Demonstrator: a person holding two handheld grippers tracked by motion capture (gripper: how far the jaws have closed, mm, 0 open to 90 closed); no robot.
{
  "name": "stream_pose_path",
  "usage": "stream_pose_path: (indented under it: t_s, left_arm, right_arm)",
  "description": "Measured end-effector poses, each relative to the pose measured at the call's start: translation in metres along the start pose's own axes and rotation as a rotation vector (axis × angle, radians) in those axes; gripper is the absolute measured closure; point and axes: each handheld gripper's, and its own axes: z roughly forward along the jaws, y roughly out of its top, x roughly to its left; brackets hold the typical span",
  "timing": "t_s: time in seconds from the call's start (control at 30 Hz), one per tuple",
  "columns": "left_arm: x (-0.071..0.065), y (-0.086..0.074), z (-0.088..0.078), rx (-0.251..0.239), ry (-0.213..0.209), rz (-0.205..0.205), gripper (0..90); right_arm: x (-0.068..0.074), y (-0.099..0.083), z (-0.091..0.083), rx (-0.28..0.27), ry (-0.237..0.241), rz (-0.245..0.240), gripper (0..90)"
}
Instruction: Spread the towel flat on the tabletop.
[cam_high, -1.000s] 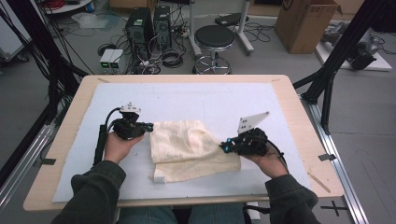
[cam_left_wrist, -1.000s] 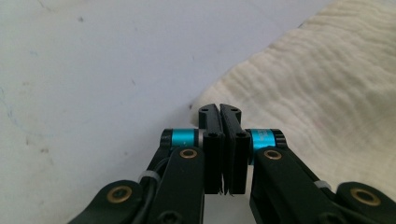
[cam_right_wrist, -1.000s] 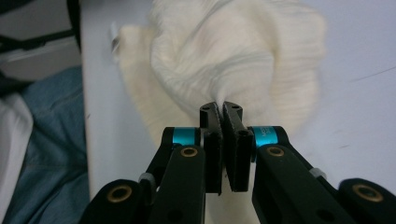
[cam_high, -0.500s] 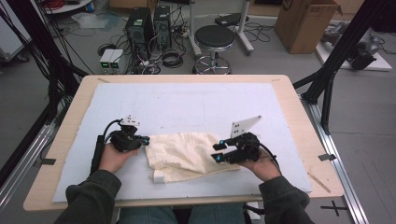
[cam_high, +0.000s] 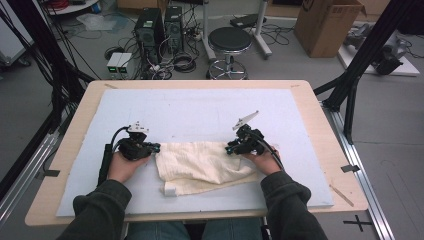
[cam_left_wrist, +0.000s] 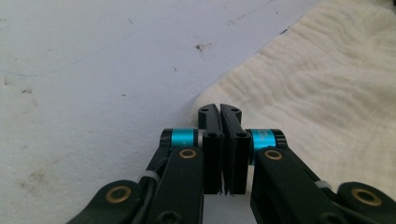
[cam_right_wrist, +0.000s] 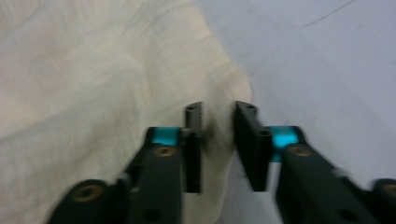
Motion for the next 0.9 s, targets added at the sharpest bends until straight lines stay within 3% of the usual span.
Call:
stream_pose_path:
  t_s: [0.03, 0.07, 0.13, 0.2, 0.23, 0.3, 0.33, 0.37, 0.4, 0.43, 0.47, 0.5, 0.53, 0.57, 0.6, 0.63, 0.67, 0.73, 0.77, 0.9]
  left_arm:
    - [0.0, 0.001, 0.0, -0.002, 0.0, 0.001, 87.1]
    - [0.001, 0.002, 0.001, -0.009, -0.005, 0.0, 87.3]
    - [0.002, 0.006, 0.003, -0.024, -0.005, -0.004, 87.5]
    - [0.006, 0.015, 0.005, -0.053, 0.009, -0.018, 87.6]
    - [0.008, 0.022, 0.007, -0.065, 0.011, -0.03, 87.7]
    - [0.017, 0.049, 0.015, -0.124, 0.06, -0.043, 87.7]
    - [0.017, 0.049, 0.015, -0.124, 0.06, -0.043, 87.6]
    - [0.024, 0.072, 0.021, -0.171, 0.119, -0.042, 86.5]
    - [0.024, 0.072, 0.021, -0.171, 0.119, -0.042, 80.0]
    - [0.026, 0.084, 0.026, -0.191, 0.191, -0.041, 80.0]
    - [0.029, 0.091, 0.028, -0.194, 0.187, -0.066, 64.6]
    - [0.03, 0.094, 0.029, -0.214, 0.16, -0.095, 64.6]
    - [0.029, 0.095, 0.029, -0.246, 0.117, -0.106, 64.2]
    - [0.029, 0.095, 0.029, -0.246, 0.117, -0.106, 63.8]
    - [0.026, 0.093, 0.029, -0.236, 0.092, -0.091, 62.6]
    - [0.021, 0.087, 0.028, -0.209, 0.077, -0.05, 62.1]
    - [0.021, 0.087, 0.028, -0.209, 0.077, -0.05, 61.5]
    - [0.013, 0.074, 0.022, -0.215, 0.022, -0.046, 61.0]
    - [0.013, 0.074, 0.022, -0.215, 0.022, -0.046, 60.3]
    - [-0.002, 0.055, 0.008, -0.22, -0.032, 0.002, 58.5]
  right_arm:
    - [0.0, 0.0, 0.0, 0.0, 0.0, 0.0, 75.2]
    - [0.0, 0.0, -0.002, 0.006, 0.035, -0.006, 85.4]
    - [0.0, 0.003, -0.009, -0.011, 0.021, -0.039, 86.2]
    - [-0.003, 0.005, -0.013, -0.014, 0.009, -0.038, 86.3]
    - [-0.011, 0.011, -0.022, -0.032, -0.037, -0.025, 86.5]
    - [-0.025, 0.021, -0.031, -0.056, -0.109, -0.019, 86.4]
    - [-0.025, 0.021, -0.031, -0.056, -0.109, -0.019, 86.4]
    - [-0.043, 0.035, -0.038, -0.112, -0.217, 0.008, 75.8]
    - [-0.043, 0.035, -0.038, -0.112, -0.217, 0.008, 75.8]
    - [-0.052, 0.041, -0.042, -0.14, -0.288, 0.033, 64.2]
    - [-0.068, 0.047, -0.045, -0.169, -0.307, 0.112, 62.2]
    - [-0.068, 0.047, -0.045, -0.169, -0.307, 0.112, 62.2]
    - [-0.07, 0.045, -0.046, -0.189, -0.261, 0.131, 60.1]
    - [-0.07, 0.045, -0.046, -0.189, -0.261, 0.131, 60.1]
    - [-0.065, 0.039, -0.043, -0.173, -0.206, 0.108, 58.8]
    - [-0.06, 0.035, -0.042, -0.162, -0.208, 0.083, 58.1]
    - [-0.056, 0.031, -0.041, -0.168, -0.197, 0.064, 57.6]
    - [-0.049, 0.021, -0.041, -0.177, -0.159, 0.057, 56.3]
    - [-0.045, 0.016, -0.042, -0.182, -0.14, 0.053, 56.2]
    - [-0.03, 0.003, -0.046, -0.173, -0.102, 0.029, 52.5]
